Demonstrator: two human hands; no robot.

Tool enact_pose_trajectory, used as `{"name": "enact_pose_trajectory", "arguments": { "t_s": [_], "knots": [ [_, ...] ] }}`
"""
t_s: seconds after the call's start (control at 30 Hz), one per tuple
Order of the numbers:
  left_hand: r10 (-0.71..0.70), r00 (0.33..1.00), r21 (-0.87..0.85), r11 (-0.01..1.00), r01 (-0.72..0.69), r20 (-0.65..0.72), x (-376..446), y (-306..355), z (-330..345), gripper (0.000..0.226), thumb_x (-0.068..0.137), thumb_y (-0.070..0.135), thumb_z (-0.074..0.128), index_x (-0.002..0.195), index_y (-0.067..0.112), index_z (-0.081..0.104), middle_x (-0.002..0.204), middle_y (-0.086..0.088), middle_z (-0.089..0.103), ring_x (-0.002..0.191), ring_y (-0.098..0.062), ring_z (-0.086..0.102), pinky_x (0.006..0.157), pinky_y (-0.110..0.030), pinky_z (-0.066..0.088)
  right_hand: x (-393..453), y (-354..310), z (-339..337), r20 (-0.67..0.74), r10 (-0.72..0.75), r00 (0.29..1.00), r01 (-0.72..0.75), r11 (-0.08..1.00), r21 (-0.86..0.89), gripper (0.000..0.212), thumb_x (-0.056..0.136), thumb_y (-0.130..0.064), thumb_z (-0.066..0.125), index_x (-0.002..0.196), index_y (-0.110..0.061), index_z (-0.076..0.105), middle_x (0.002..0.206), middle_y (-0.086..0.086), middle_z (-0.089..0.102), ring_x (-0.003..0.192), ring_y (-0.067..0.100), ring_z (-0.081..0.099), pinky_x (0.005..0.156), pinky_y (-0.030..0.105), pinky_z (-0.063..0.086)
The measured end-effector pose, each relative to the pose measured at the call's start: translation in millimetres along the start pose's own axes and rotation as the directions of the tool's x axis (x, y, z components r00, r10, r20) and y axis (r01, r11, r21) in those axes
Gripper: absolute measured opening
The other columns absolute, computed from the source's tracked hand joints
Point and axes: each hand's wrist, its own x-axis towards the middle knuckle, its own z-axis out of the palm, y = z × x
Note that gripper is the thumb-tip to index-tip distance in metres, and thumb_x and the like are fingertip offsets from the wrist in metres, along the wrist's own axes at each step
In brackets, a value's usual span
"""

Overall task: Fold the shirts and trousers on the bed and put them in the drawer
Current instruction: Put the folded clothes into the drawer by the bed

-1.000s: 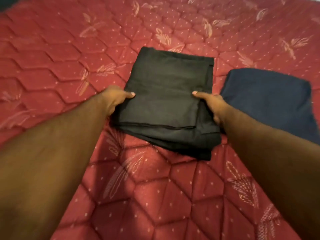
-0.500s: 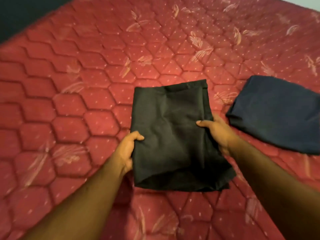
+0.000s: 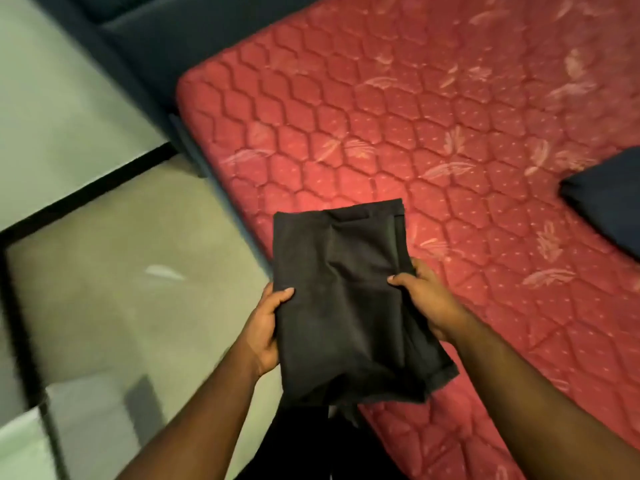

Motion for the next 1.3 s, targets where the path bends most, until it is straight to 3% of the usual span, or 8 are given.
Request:
{"name": "enact_pose_trajectory", "arguments": {
  "t_s": [0.1, 0.3, 0.4, 0.53, 0.63, 0.87, 1.1, 1.3],
  "knots": [
    [0.123, 0.989, -0.078, 0.988, -0.129, -0.087, -82, 6, -71, 0.035, 0.091, 0.008, 0.052, 0.124, 0.019, 0.057, 0.119, -0.013, 0.067, 0.107, -0.031, 0.064, 0.096, -0.047, 0.051, -55, -10, 72, 0.151, -0.031, 0.988, 0.045, 0.995, -0.091, 0.025, 0.088, 0.001, 0.054, 0.107, -0.014, 0.061, 0.095, 0.008, 0.073, 0.078, 0.017, 0.069, 0.067, 0.026, 0.054],
    [0.274, 0.847, -0.157, 0.912, -0.380, -0.455, -233, -22, -204, 0.030, 0.085, 0.000, 0.061, 0.113, 0.009, 0.054, 0.112, -0.017, 0.068, 0.097, -0.030, 0.068, 0.088, -0.044, 0.056, -148, -8, 237, 0.478, -0.060, 0.876, 0.286, 0.863, -0.417, 0.026, 0.080, -0.004, 0.066, 0.105, -0.010, 0.066, 0.098, 0.011, 0.073, 0.095, 0.031, 0.068, 0.089, 0.043, 0.054],
    [0.240, 0.758, -0.243, 0.852, -0.464, -0.607, -292, -51, -254, 0.034, 0.084, 0.006, 0.066, 0.115, 0.012, 0.054, 0.109, -0.012, 0.069, 0.098, -0.029, 0.069, 0.082, -0.042, 0.058, -194, 5, 312, 0.622, 0.020, 0.783, 0.411, 0.734, -0.540, 0.026, 0.081, -0.014, 0.069, 0.106, -0.016, 0.066, 0.099, 0.006, 0.073, 0.092, 0.027, 0.069, 0.086, 0.042, 0.055],
    [0.179, 0.667, -0.358, 0.729, -0.583, -0.723, -353, -100, -312, 0.033, 0.085, 0.010, 0.066, 0.115, 0.016, 0.054, 0.108, -0.009, 0.069, 0.096, -0.026, 0.069, 0.074, -0.037, 0.057, -260, 31, 403, 0.750, 0.094, 0.655, 0.568, 0.593, -0.570, 0.022, 0.086, -0.013, 0.065, 0.107, -0.017, 0.062, 0.097, 0.004, 0.069, 0.085, 0.020, 0.067, 0.066, 0.029, 0.050],
    [0.104, 0.593, -0.410, 0.628, -0.662, -0.798, -390, -136, -358, 0.032, 0.084, 0.014, 0.067, 0.113, 0.017, 0.054, 0.105, -0.009, 0.070, 0.093, -0.027, 0.070, 0.073, -0.039, 0.058, -305, 63, 470, 0.803, 0.208, 0.558, 0.640, 0.507, -0.577, 0.019, 0.087, -0.012, 0.063, 0.105, -0.016, 0.063, 0.097, 0.006, 0.070, 0.085, 0.023, 0.069, 0.073, 0.035, 0.055],
    [-0.028, 0.421, -0.390, 0.434, -0.812, -0.907, -429, -174, -447, 0.027, 0.086, 0.012, 0.067, 0.110, 0.014, 0.056, 0.102, -0.008, 0.073, 0.089, -0.026, 0.071, 0.072, -0.037, 0.058, -352, 132, 614, 0.773, 0.439, 0.458, 0.619, 0.466, -0.632, 0.025, 0.085, 0.001, 0.059, 0.109, -0.004, 0.064, 0.098, 0.017, 0.073, 0.090, 0.037, 0.070, 0.089, 0.051, 0.054],
    [-0.210, 0.399, -0.447, 0.306, -0.841, -0.893, -393, -186, -580, 0.038, 0.085, 0.017, 0.071, 0.119, 0.013, 0.054, 0.114, -0.009, 0.066, 0.099, -0.029, 0.066, 0.081, -0.040, 0.056, -326, 214, 780, 0.636, 0.653, 0.412, 0.589, 0.342, -0.732, 0.029, 0.087, 0.001, 0.053, 0.114, 0.003, 0.062, 0.107, 0.024, 0.069, 0.092, 0.037, 0.067, 0.089, 0.046, 0.053],
    [-0.336, 0.419, -0.514, 0.277, -0.812, -0.843, -280, -218, -719, 0.035, 0.083, 0.015, 0.073, 0.113, 0.010, 0.056, 0.109, -0.012, 0.070, 0.098, -0.030, 0.068, 0.088, -0.047, 0.056, -223, 335, 896, 0.496, 0.757, 0.425, 0.553, 0.217, -0.805, 0.030, 0.092, -0.002, 0.051, 0.120, -0.002, 0.061, 0.115, 0.020, 0.067, 0.109, 0.037, 0.063, 0.092, 0.044, 0.051]
  ]
}}
